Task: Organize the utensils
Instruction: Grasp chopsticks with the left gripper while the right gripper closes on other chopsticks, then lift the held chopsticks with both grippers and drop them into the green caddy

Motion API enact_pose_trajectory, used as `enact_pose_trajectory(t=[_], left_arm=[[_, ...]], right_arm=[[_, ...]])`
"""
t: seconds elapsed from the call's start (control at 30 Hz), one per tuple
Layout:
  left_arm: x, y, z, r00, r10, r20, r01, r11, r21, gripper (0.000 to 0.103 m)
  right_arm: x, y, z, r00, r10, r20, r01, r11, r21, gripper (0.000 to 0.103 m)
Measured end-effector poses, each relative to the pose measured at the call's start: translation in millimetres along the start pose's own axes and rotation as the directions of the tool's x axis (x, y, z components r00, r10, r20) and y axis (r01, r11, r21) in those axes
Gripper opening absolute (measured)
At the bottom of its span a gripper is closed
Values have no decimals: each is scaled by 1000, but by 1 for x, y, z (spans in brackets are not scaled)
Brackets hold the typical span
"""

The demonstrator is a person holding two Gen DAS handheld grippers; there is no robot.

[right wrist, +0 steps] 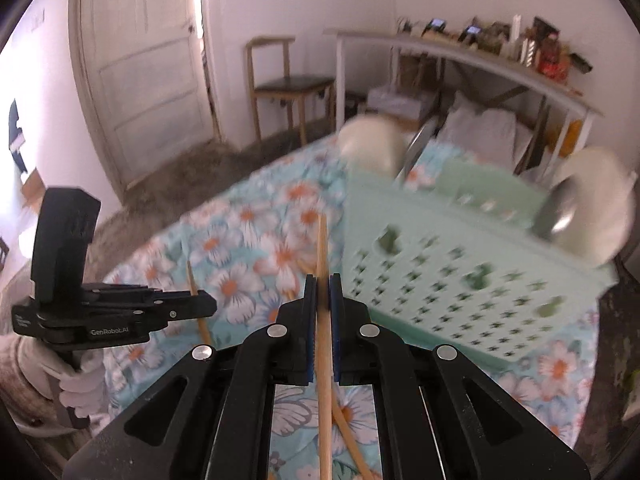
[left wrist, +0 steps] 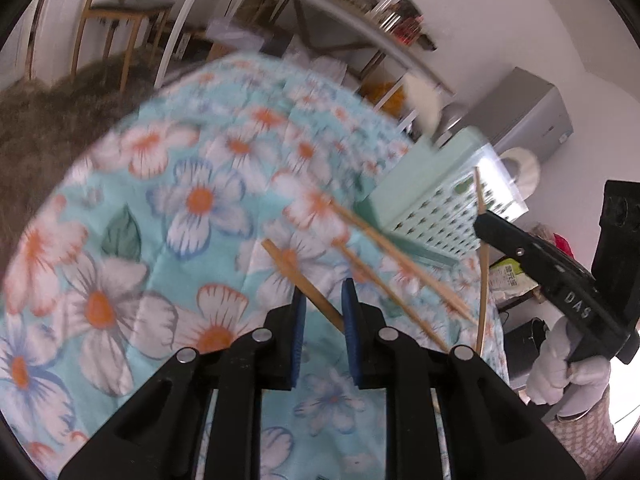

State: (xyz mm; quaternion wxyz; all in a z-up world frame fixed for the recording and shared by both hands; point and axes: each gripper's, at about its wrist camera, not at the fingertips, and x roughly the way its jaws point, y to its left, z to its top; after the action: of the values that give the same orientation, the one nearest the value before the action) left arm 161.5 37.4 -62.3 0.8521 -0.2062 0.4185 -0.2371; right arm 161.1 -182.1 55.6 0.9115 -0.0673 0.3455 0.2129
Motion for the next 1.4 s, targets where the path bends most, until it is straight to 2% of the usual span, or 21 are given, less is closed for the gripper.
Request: enact_pose_trajectory(t=[0.2,0.5,0.67,0.8,1.03,1.1,1.27,1.37,1.4], left_arm=[[-41,-32,12,990,-17,143,2,994,107,12],[-93,-88,35,954,-101,283,19,960,280,5],[-122,-119,55,917,-156,368,15,934,358,5],[-143,-146,76,875,-213,435,20,913,408,5],[-146,-185,110,818,-281,502,12,881,473,5],[-138,-191,119,814,-289,504,17,878,478,5],[-98,-204,142,817,-285,502,19,882,470,5],[-71,-210,149,834,-256,489,-9,879,476,5],[-59,-211,150,845,-245,475,-14,878,479,5]], right_arm=[[-57,-14,8,988,-44,146,33,997,73,5],[-132,-36,9,935,-109,337,52,983,174,5],[-152,-42,13,905,-118,409,41,981,192,5],[-171,-51,18,877,-123,464,32,979,200,5],[-188,-64,24,840,-131,527,18,977,214,5],[-190,-66,22,837,-133,530,18,976,217,5],[-192,-67,14,841,-141,522,18,972,232,5],[-191,-73,11,846,-145,513,18,969,245,5],[-190,-74,10,847,-148,510,19,968,249,5]])
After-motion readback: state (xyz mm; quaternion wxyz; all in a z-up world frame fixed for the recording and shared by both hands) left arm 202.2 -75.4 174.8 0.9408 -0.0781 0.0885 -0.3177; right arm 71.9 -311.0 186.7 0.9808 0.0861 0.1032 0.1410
